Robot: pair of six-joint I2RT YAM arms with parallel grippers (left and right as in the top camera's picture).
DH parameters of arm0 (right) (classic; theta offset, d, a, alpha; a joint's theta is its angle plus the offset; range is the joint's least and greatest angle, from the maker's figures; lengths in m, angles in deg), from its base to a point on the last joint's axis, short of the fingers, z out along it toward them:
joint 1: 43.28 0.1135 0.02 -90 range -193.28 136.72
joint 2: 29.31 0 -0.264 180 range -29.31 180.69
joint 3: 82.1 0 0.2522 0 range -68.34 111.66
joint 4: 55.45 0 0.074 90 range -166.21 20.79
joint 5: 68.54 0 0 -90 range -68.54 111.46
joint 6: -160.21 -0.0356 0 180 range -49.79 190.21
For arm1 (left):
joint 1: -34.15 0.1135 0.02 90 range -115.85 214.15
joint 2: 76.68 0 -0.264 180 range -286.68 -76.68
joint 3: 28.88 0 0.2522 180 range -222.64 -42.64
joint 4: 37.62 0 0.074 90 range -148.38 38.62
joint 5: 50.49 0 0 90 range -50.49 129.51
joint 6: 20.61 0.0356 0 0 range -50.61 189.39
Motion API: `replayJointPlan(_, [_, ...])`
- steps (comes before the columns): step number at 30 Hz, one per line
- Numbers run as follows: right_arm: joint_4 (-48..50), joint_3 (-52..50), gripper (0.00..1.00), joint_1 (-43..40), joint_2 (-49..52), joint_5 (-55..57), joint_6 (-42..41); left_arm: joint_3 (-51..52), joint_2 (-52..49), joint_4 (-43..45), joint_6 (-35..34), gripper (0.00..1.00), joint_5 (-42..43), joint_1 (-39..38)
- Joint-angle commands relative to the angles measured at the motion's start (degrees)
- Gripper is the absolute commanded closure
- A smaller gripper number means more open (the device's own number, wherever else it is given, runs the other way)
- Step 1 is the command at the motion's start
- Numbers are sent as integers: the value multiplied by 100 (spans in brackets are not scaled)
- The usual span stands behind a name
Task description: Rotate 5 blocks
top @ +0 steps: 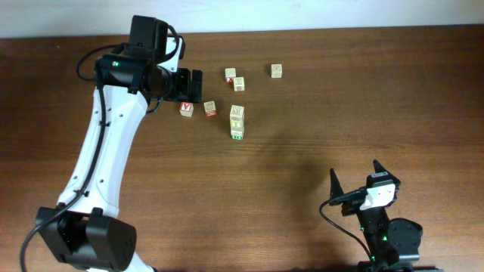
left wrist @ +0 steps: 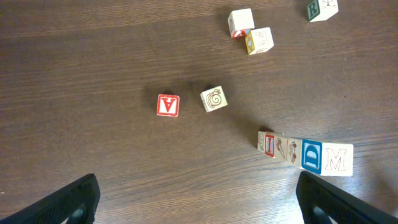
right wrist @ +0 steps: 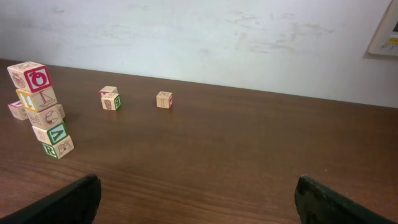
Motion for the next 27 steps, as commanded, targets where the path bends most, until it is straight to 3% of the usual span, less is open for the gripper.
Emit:
replayJointPlan(1, [24, -74, 1, -42, -70, -52, -63, -90, 133, 2, 48, 1, -15, 15])
replayJointPlan(10, [24, -74, 1, -42, -70, -55, -63, -90, 229, -129, 48, 1, -155, 15])
replayJointPlan(23, [24, -74, 1, -42, -70, -55, -63, -42, 1958, -116, 116, 1, -957, 170])
replayJointPlan(27, [24, -74, 1, -42, -70, -55, -63, 822, 2710, 542, 164, 1, -957, 181])
